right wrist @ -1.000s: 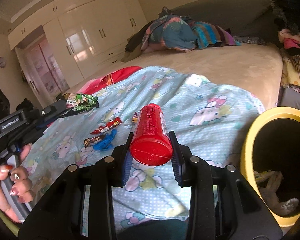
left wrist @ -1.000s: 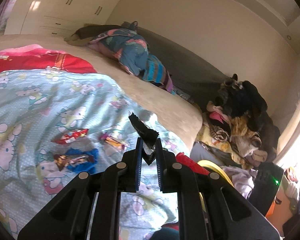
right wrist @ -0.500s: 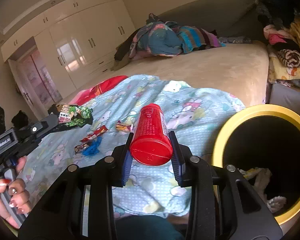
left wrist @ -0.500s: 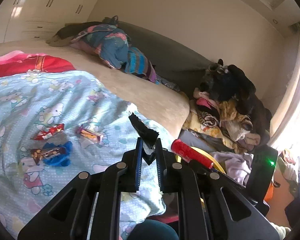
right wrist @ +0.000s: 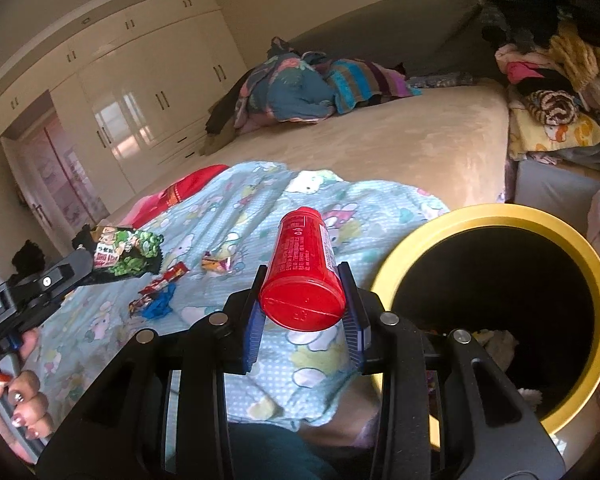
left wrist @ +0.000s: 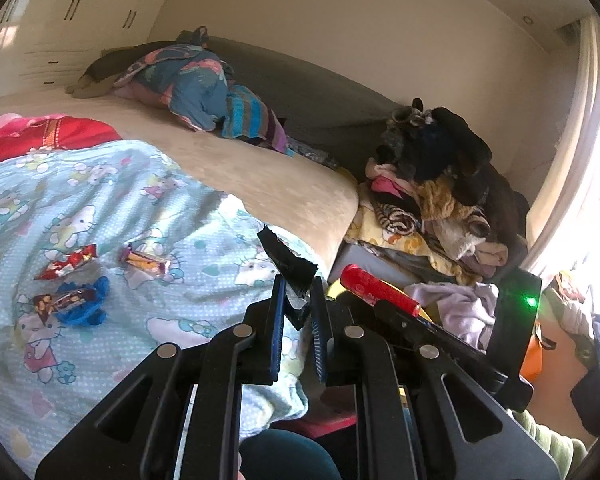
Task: Collect trash
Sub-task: 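Carry the red bottle with the right gripper and wrapper with the left over the bin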
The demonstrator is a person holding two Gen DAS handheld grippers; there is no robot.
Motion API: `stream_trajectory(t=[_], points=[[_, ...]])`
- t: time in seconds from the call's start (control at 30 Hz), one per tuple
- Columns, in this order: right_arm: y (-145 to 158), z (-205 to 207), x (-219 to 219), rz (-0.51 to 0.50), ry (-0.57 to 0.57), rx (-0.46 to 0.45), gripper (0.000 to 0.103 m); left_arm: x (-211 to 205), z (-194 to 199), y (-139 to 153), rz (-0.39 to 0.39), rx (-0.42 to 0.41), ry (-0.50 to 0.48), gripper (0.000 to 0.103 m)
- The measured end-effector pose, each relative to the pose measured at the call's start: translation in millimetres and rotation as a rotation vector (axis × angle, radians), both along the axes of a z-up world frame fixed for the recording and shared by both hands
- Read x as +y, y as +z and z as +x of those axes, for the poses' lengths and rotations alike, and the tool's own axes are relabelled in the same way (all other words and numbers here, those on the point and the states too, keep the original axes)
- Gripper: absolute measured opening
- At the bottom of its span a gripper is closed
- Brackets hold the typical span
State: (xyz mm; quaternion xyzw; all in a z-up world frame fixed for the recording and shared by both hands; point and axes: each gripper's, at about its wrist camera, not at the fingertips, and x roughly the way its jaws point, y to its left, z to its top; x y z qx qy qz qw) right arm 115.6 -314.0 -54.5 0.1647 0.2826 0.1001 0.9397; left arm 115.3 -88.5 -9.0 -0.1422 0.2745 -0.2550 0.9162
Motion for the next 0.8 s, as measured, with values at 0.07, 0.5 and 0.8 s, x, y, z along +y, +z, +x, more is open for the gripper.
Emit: stream_trajectory(t=[0.07,0.5,0.8], points=[[-1,-2,-6,0.002,-0.013,0.001,0.027,-5,-1,-1,0.005,-0.001,-0.013,0.012],[-4,-10,-33,0.011,-0.069,0.003,0.027,-28,-9,-3,0.029,-0.003,-0.068,0.012],[-7,-15,-55,0.017,-0.115,0.007,0.027,-47,-12,-6,0.048,-0.002,-0.111,0.012]])
